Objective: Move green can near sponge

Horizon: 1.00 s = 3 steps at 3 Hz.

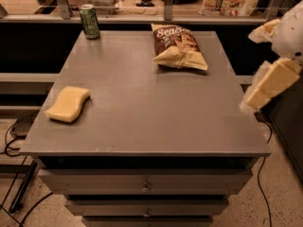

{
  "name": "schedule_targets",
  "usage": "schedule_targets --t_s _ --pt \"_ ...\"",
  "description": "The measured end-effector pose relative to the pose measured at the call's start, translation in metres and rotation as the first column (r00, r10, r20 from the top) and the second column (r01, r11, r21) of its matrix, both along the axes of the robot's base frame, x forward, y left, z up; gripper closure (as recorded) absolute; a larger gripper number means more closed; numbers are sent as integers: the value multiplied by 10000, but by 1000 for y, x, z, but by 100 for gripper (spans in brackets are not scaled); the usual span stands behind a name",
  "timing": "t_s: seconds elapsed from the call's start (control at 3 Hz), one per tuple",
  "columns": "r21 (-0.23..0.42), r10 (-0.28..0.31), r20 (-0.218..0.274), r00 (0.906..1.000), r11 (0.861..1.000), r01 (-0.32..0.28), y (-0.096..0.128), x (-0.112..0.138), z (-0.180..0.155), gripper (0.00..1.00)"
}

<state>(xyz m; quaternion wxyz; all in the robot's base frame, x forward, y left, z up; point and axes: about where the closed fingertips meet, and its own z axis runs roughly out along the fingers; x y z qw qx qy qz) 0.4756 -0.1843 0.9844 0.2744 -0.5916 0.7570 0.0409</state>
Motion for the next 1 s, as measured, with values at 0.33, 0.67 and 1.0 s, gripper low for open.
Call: schedule_targets --t_s 0.33,0.67,1.0 --pt "1614 585 610 9964 9846 -677 44 40 8 0" --pt "2457 977 1261 9872 9610 -1265 80 89 27 0" --pt "2442 972 1232 9876 9616 -1251 80 87 26 0"
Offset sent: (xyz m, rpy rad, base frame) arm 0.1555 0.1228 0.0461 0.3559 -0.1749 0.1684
